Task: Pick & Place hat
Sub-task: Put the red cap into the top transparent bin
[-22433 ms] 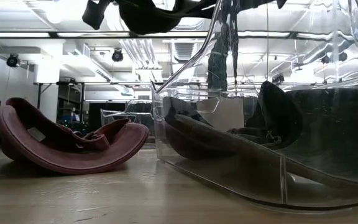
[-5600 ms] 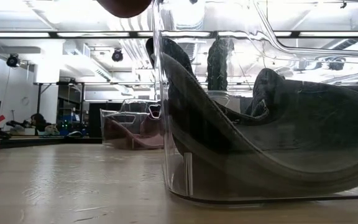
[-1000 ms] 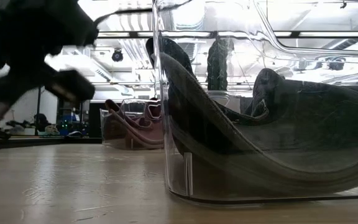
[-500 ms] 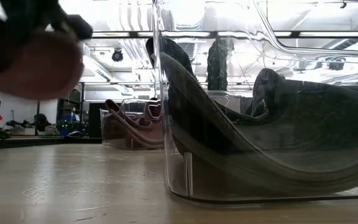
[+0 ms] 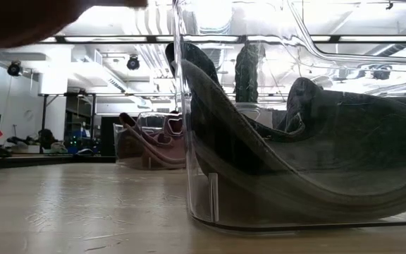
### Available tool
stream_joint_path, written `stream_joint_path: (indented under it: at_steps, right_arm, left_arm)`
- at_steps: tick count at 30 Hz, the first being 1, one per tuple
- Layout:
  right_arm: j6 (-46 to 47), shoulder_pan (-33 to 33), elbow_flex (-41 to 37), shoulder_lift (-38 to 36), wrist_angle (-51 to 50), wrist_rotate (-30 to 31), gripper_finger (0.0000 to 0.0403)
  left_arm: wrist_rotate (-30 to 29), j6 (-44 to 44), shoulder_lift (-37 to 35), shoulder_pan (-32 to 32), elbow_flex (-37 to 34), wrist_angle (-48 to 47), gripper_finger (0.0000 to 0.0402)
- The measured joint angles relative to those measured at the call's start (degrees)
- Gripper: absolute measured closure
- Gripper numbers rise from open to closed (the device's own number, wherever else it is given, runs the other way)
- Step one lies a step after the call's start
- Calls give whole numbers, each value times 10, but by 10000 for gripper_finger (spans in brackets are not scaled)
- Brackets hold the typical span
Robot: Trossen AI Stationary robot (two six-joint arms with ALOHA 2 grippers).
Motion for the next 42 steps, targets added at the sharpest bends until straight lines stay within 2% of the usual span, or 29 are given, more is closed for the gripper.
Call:
stream_joint_path:
  at_steps: [5, 11, 14, 18, 20, 23, 31, 37, 40, 42]
  right_arm:
    - [4, -3, 0, 0, 77, 0, 177]
    - [36, -10, 0, 0, 80, 17, 187]
    - [48, -14, 0, 1, 79, 14, 239]
    - [30, -15, 0, 1, 80, 6, 362]
    - [17, -15, 2, 1, 83, -4, 380]
    - [13, -12, 10, -3, 85, 1, 366]
    - [1, -12, 12, -4, 84, 70, 293]
    - [4, -11, -8, -3, 84, 68, 244]
    - [24, -13, -15, -3, 84, 62, 251]
    - [38, -18, -18, -3, 84, 51, 285]
  left_arm:
    - [-52, 0, 6, 2, 79, 2, 395]
    - [-82, 4, 12, 2, 125, 8, 395]
    - [-76, 9, 12, 2, 124, 13, 395]
    - [-74, -4, 16, 2, 124, 10, 396]
    - [-76, -8, 22, 2, 124, -10, 396]
    - [-80, -7, 29, 2, 121, -46, 396]
    - [-60, 1, 37, 1, 119, -25, 396]
    - [-61, 4, 35, 1, 119, -11, 396]
    - [-63, 19, 35, 3, 119, -6, 396]
    - [-68, 29, 36, 3, 120, 6, 396]
